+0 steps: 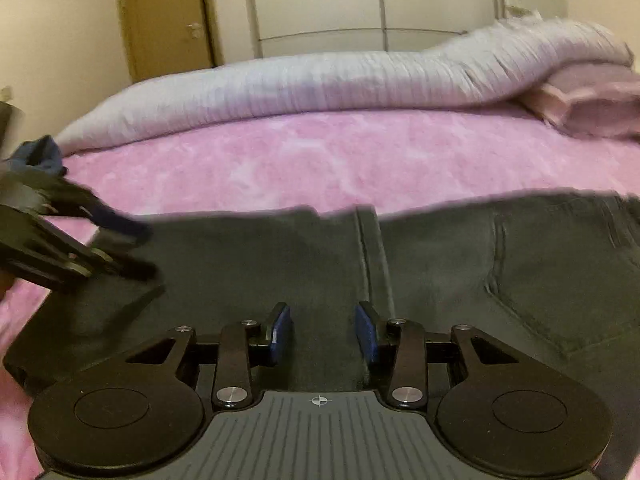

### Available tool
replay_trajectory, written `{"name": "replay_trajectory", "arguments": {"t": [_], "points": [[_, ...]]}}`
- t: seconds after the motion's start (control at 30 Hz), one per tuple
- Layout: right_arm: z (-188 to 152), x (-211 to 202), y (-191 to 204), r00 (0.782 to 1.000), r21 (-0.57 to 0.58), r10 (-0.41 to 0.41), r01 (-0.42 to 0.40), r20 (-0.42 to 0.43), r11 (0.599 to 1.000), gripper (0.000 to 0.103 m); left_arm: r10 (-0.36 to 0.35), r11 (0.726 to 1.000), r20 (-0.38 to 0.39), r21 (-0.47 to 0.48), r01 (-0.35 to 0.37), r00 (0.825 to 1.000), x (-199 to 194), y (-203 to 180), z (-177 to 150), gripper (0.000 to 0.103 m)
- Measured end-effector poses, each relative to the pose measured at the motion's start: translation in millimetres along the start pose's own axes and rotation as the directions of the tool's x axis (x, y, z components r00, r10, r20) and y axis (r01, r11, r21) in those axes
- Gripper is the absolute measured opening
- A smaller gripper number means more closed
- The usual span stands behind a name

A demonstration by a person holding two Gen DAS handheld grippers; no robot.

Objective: Fold clothes

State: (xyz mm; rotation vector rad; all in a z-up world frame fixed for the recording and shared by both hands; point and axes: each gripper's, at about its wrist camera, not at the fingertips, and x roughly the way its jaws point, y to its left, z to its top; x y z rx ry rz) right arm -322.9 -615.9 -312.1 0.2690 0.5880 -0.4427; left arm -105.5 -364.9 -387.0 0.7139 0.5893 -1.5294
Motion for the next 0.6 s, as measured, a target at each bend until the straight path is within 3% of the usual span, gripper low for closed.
{"name": "replay_trajectory", "arguments": {"t": [0.13, 0.23, 0.3, 0.43, 0.6], "points": [[34, 13, -6, 0.999, -0.021, 0.022, -0.021, 0.023, 1.0, 0.04, -0.011, 1.0, 0.025, -0.006, 0.011, 1.0, 2, 4, -4, 0.051], [52, 58, -11, 0.995, -0.056, 0.051, -0.057, -0.09, 0.997, 0.04, -0.008, 1.0, 0.036, -0.009, 0.008, 0.999, 2, 5, -7, 0.051], [58, 77, -15, 0.99, -0.05, 0.082, -0.088, -0.111, 0.995, 0.04, 0.005, 1.0, 0.032, -0.016, -0.004, 0.999, 0, 2, -4, 0.05], [65, 38, -17, 0.993, 0.016, 0.1, -0.1, -0.065, 0.995, 0.04, 0.064, 0.997, 0.073, -0.038, -0.061, 0.995, -31, 1, -9, 0.049], [34, -5, -2, 0.996, 0.035, 0.078, -0.076, -0.045, 0.996, 0.04, 0.098, 0.991, 0.084, -0.099, -0.09, 0.992, -70, 6, -41, 0.051]]}}
